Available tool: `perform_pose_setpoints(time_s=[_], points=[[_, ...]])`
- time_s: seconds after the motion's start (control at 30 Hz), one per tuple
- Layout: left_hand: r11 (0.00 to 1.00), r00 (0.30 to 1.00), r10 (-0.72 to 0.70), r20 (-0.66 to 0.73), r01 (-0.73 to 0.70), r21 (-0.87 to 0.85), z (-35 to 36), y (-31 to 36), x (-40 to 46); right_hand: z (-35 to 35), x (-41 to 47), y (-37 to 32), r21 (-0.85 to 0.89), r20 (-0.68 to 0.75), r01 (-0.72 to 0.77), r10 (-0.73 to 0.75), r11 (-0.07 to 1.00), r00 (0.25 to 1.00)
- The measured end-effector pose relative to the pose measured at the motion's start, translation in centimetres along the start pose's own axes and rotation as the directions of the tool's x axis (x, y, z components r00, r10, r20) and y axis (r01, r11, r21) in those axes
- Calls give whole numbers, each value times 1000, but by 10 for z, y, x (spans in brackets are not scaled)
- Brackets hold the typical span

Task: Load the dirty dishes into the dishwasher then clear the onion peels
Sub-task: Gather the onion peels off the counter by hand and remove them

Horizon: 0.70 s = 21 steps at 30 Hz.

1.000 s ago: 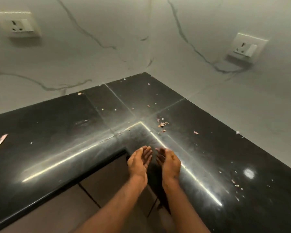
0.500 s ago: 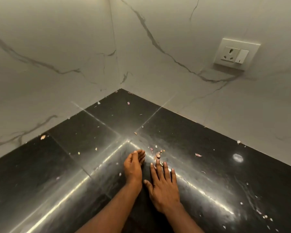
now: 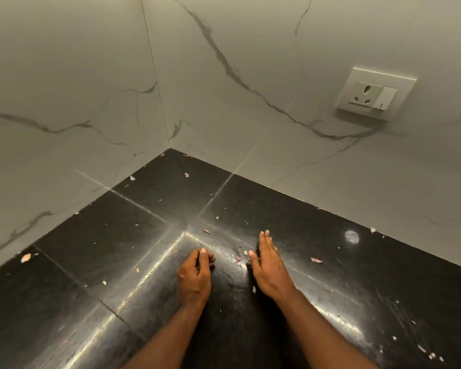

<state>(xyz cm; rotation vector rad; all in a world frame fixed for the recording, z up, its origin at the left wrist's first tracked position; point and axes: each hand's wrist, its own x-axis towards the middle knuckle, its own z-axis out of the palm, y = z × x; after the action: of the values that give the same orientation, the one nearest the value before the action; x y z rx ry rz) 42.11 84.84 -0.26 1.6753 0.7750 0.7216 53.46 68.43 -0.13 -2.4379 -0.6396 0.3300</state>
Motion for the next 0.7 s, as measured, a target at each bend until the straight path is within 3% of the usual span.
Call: perform_pose_setpoints(time_s=[0.13, 0.23, 0.37, 0.5, 0.7], points=[[999, 1000, 25, -4, -26, -31, -3, 0, 1, 12, 22, -24, -161, 222, 215, -177, 963, 959], [999, 999, 27, -20, -27, -41, -3, 1, 2, 14, 14, -31, -226, 279, 360, -293, 905, 914], [999, 999, 19, -27, -20, -34, -2, 5, 1, 7, -6, -7, -192, 133, 319, -297, 928, 946], [996, 1000, 3, -8, -4, -87, -3, 3, -1, -6, -32, 13, -271, 17, 258, -263, 927, 965], [994, 998, -61, -1, 61, -96, -2, 11, -5, -24, -67, 5, -371, 91, 190, -168, 909, 982]])
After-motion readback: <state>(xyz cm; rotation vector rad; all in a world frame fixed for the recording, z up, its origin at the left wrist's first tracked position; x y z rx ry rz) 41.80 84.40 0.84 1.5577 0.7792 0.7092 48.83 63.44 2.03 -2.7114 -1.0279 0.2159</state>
